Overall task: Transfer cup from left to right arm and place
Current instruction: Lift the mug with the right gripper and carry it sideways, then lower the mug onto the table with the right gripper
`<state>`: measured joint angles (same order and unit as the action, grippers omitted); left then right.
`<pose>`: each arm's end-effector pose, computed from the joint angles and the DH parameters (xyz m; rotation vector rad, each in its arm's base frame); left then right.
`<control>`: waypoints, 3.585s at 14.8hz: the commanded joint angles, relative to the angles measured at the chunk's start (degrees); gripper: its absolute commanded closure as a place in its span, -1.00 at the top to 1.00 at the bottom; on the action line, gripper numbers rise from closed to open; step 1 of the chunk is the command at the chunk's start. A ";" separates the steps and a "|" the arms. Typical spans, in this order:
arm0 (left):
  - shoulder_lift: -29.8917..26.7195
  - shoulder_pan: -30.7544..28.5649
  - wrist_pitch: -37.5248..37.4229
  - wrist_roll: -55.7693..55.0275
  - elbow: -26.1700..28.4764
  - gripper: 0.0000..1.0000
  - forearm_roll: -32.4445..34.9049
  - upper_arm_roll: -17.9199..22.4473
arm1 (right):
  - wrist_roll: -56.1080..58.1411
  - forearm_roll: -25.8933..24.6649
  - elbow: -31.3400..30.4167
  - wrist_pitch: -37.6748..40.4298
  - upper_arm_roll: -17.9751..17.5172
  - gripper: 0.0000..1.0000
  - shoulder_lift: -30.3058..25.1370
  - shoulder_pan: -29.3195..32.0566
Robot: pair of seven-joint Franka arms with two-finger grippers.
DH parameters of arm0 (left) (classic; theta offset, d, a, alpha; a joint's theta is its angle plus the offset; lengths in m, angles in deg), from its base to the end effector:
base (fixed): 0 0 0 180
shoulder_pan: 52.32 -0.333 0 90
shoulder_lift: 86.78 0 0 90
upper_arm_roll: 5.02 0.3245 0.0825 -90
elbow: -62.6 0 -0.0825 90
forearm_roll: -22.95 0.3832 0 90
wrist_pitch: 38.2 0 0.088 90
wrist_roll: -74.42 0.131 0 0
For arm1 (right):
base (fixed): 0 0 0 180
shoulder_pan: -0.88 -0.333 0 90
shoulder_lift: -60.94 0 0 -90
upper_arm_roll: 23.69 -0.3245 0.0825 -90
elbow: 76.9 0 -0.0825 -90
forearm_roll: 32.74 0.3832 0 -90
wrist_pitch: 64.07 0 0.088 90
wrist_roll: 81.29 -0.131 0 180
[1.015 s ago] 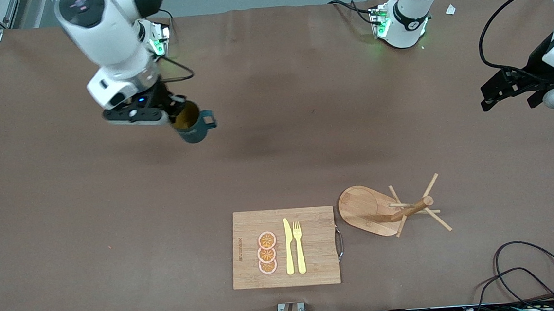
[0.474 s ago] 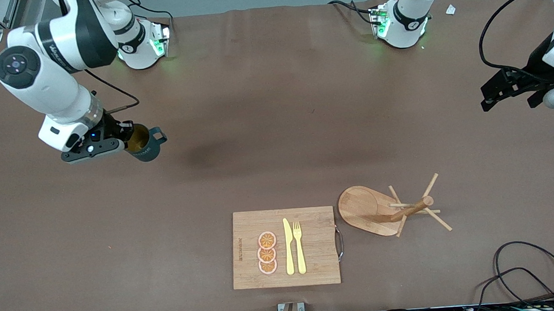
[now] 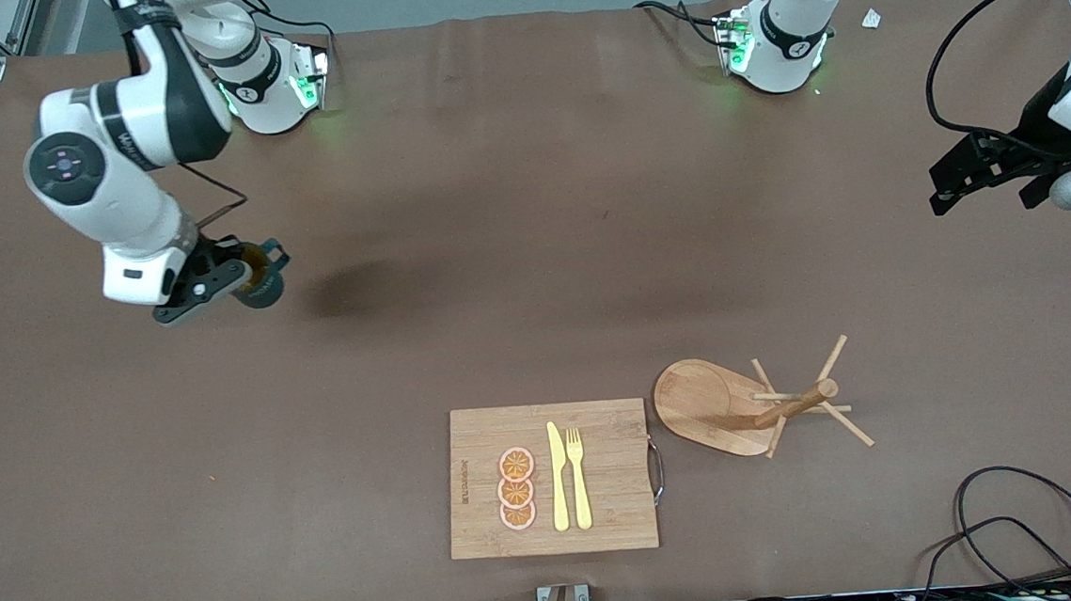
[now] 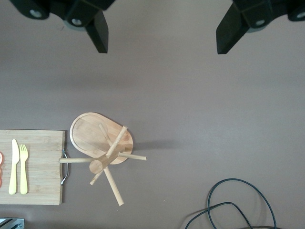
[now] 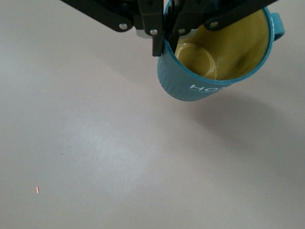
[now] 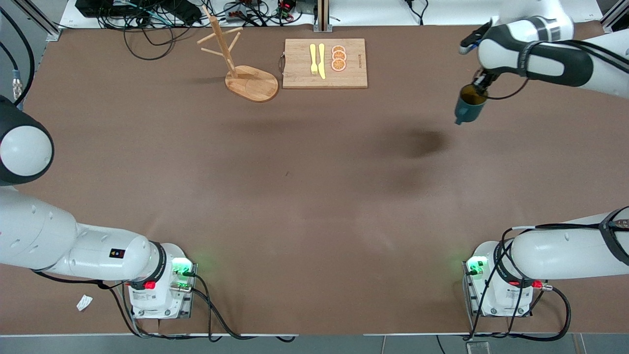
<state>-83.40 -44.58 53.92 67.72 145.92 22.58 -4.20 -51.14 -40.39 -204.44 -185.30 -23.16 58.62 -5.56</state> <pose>0.5749 -0.0709 0.6344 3.1214 -0.0062 0.1457 0.5071 0.0436 0.3706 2.8582 1.0477 -0.1392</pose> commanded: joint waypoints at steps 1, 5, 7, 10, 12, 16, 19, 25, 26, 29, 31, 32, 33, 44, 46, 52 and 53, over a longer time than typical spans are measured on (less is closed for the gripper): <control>-0.22 -0.09 -0.62 -0.24 -0.35 1.00 0.10 -0.30 | 13.92 -0.61 -2.00 -0.94 -0.89 -1.00 -1.29 5.19; -0.22 -0.17 -0.53 -0.07 -0.35 1.00 0.10 -0.30 | 27.22 -0.61 -4.73 -6.65 -0.71 -1.00 -0.50 7.66; -0.22 -0.18 -0.45 0.28 -0.35 1.00 0.10 -0.30 | 34.49 -0.61 -6.30 -10.41 -0.80 -1.00 -0.41 8.19; -0.22 -0.18 -0.36 0.46 -0.35 1.00 0.10 -0.30 | 50.57 -0.44 -7.72 -15.35 -0.80 -1.00 1.17 10.03; -0.22 -0.18 -0.36 0.55 -0.35 1.00 0.10 -0.30 | 58.23 0.52 -7.72 -15.44 -0.80 -1.00 1.79 11.00; -0.13 -0.35 -0.36 0.64 -0.26 1.00 0.10 -0.30 | 79.40 6.14 -7.37 -15.79 -0.71 -1.00 3.98 12.76; -0.13 -0.35 -0.27 0.64 -0.26 1.00 0.10 -0.30 | 92.86 9.32 -7.10 -17.81 -0.71 -1.00 6.00 13.12; -0.04 -0.61 -0.27 0.64 -0.35 1.00 0.10 -0.30 | 110.54 9.41 -4.47 -18.34 -0.71 -1.00 9.26 14.96; -0.04 -0.62 -0.18 0.73 -0.35 1.00 0.10 -0.30 | 112.39 9.41 -4.46 -18.26 -0.71 -1.00 9.26 14.96; -0.04 -0.53 -0.01 0.64 -0.26 1.00 0.10 -0.30 | 119.33 9.41 -3.50 -18.08 -0.71 -1.00 10.49 14.96; -0.04 -0.62 -0.01 0.73 -0.26 1.00 0.10 -0.30 | 122.07 9.32 -3.50 -17.82 -0.71 -1.00 10.67 14.96; -0.04 -0.62 -0.01 0.73 -0.26 1.00 0.10 -0.30 | 122.77 9.32 -3.59 -17.82 -0.71 -1.00 10.84 14.96; -0.04 -0.62 -0.01 0.73 -0.26 1.00 0.10 -0.30 | 122.87 9.32 -3.59 -17.82 -0.62 -1.00 11.45 15.05; -0.04 -0.70 0.08 0.81 -0.26 1.00 0.10 -0.30 | 122.51 8.79 -3.50 -16.94 -0.62 -0.61 13.48 19.09; -0.04 -0.70 0.17 0.81 -0.26 1.00 0.10 -0.30 | 122.43 8.79 -3.41 -16.59 -0.62 -0.61 13.39 19.09; 0.05 -0.79 0.17 0.81 -0.17 1.00 0.10 -0.21 | 123.65 8.71 -2.45 -15.36 -0.62 0.65 13.57 19.44; 0.05 -0.79 0.17 0.81 -0.17 1.00 0.10 -0.21 | 125.83 8.71 -2.01 -13.96 -0.62 1.00 13.92 19.36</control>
<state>-83.32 -44.92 53.95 67.83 145.92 22.58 -4.15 69.47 -31.98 -207.44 -200.61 -23.08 72.02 12.38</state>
